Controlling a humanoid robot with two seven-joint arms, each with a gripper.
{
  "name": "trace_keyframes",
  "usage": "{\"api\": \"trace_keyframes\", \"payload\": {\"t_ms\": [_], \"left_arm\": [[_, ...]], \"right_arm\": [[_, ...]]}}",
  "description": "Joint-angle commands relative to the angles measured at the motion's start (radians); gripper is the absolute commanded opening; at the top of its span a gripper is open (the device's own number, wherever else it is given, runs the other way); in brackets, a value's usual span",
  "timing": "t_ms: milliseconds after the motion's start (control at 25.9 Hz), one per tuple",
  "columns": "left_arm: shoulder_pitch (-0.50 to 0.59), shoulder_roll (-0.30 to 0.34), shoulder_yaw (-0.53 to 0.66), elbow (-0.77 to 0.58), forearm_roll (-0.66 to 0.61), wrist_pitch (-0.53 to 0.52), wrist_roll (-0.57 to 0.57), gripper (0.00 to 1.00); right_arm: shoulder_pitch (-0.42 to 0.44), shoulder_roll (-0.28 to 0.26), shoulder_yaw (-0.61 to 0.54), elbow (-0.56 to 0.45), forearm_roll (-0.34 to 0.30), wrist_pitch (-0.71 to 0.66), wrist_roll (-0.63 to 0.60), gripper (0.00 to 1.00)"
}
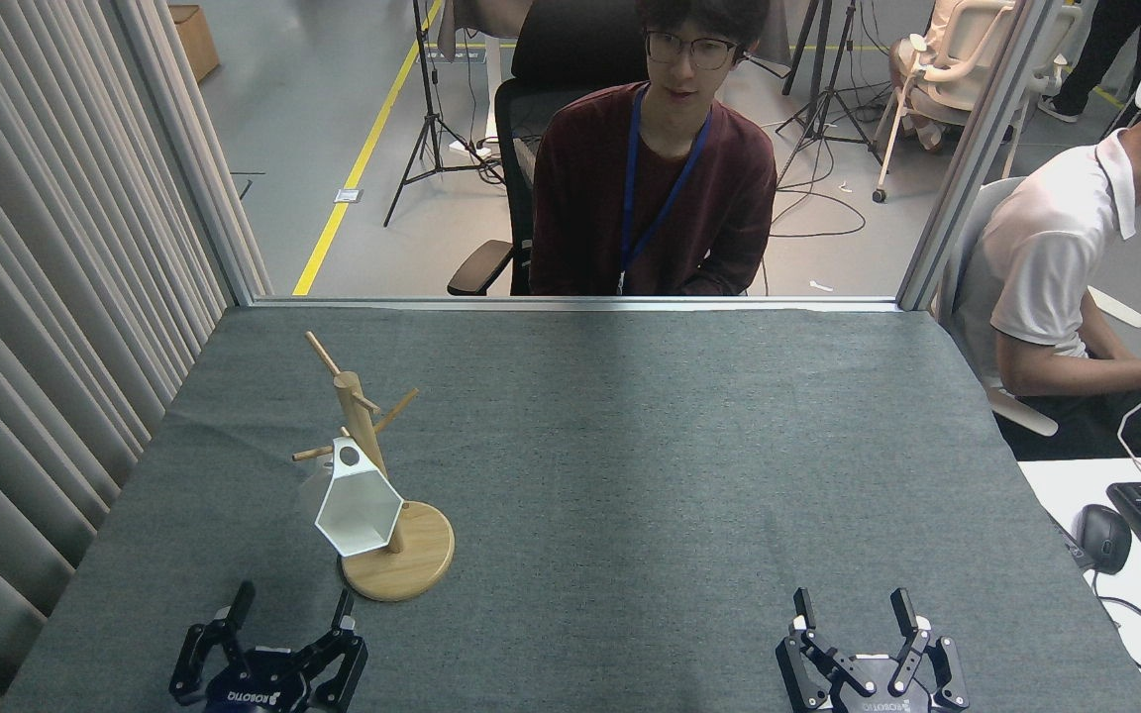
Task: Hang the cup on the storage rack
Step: 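Open the left gripper and withdraw it from the hanging cup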
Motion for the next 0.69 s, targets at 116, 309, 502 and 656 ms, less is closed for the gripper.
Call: {"api": "trace_keyframes", "payload": {"t_ms": [116, 309, 502, 656], "left_arm": [[0.068, -0.039, 0.016, -0.061, 0.078, -0.02, -0.015, 1.0], [0.065, -0.05, 0.006, -0.06, 0.08, 0.015, 0.021, 1.0], [0.054, -0.056, 0.006, -0.06, 0.078, 0.024, 0.028, 1.0], [0.051, -0.057, 0.006, -0.061, 0.078, 0.024, 0.036, 1.0]], "right_arm": [[0.019, -0.004, -0.002, -0.027, 0.002, -0.009, 0.001, 0.99], [0.035, -0.005, -0.003, -0.034, 0.006, -0.006, 0.001, 0.99], [0.051, -0.004, -0.003, -0.037, 0.007, -0.005, 0.001, 0.99], [0.054, -0.005, -0.005, -0.047, 0.007, -0.005, 0.001, 0.99]]}}
